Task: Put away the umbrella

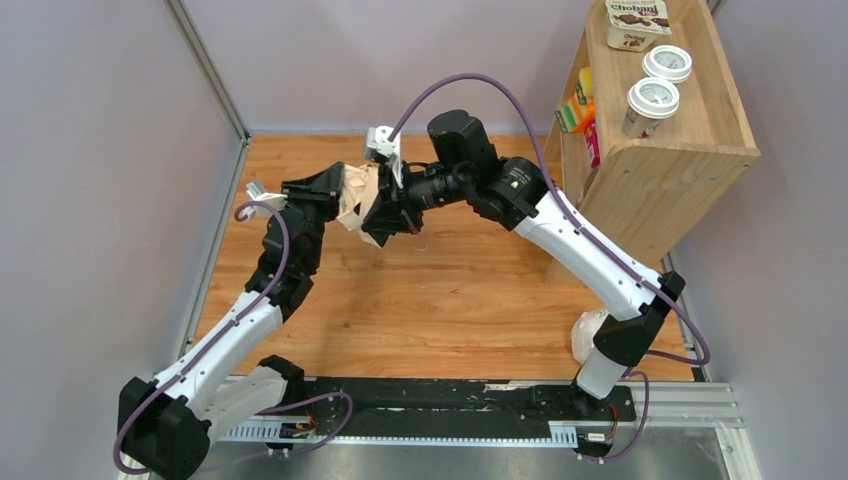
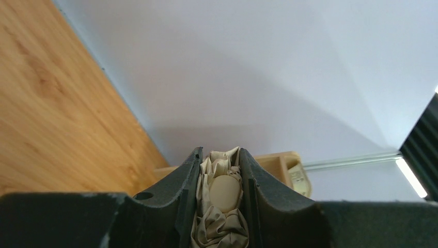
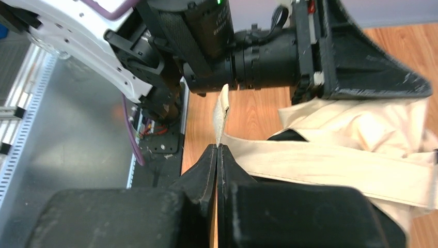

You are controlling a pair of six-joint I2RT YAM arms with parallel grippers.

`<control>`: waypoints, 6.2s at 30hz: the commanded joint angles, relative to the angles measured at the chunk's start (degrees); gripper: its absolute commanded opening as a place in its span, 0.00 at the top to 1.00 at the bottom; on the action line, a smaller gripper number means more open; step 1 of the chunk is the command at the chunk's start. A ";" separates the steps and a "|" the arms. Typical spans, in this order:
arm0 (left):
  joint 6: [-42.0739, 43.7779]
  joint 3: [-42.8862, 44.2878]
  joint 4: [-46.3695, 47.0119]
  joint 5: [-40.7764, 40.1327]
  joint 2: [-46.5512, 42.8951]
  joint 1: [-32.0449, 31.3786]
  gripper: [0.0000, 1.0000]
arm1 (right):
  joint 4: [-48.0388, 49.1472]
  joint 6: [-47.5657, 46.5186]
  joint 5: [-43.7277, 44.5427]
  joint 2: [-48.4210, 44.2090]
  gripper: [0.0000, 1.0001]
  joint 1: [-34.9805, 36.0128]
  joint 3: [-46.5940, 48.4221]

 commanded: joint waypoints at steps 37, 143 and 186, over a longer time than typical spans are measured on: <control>3.69 6.87 52.05 13.20 8.38 0.27 1.00 | 16.83 -10.63 28.17 -9.45 0.51 2.41 -14.72; 24.71 9.51 65.33 28.50 10.05 0.27 1.00 | 54.35 137.25 18.08 -47.08 0.00 -9.81 -91.75; 29.10 10.65 65.41 33.42 9.26 0.18 1.00 | 43.36 167.53 27.74 -32.40 0.38 -5.41 -57.35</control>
